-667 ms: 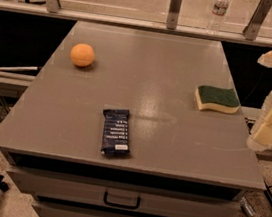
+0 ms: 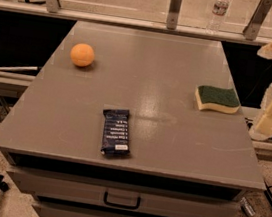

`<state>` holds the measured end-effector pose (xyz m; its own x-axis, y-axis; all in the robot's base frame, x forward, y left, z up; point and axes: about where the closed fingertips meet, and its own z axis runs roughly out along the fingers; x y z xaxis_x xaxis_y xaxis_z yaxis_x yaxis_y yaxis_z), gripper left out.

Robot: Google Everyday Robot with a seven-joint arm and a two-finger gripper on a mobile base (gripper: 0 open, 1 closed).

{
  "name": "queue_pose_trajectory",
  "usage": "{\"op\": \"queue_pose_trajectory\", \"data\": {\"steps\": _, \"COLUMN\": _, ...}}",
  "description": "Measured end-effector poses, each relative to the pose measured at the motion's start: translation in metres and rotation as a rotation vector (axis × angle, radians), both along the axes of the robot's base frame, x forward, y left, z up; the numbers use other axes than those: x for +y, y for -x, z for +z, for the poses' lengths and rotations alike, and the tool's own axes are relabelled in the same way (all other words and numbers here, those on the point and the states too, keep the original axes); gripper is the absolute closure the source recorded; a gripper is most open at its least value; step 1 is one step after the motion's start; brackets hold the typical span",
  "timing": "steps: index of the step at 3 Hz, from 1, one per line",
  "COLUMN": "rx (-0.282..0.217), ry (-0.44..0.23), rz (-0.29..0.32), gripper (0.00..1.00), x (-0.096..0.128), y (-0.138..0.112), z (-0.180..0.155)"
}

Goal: Move sponge near orange

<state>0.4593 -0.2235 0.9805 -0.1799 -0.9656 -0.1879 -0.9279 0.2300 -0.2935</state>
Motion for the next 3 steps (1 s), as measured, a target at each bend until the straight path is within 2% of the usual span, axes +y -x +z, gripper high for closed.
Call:
{"op": "queue_pose_trajectory", "data": {"steps": 1, "rx": -0.027, "ry": 0.046, "rz": 0.062, "gripper": 0.0, "x": -0.019, "y": -0.058, "z": -0.01}}
{"op": "queue_pose_trajectory", "data": {"steps": 2, "rx": -0.028, "ry": 0.05, "rz": 0.083, "gripper": 0.0, "x": -0.028, "y": -0.1, "z": -0.019}}
{"op": "queue_pose_trajectory", "data": {"steps": 3, "rx": 0.001, "ry": -0.002, "rz": 0.058, "gripper": 0.0, "x": -0.042, "y": -0.129, "z": -0.039}}
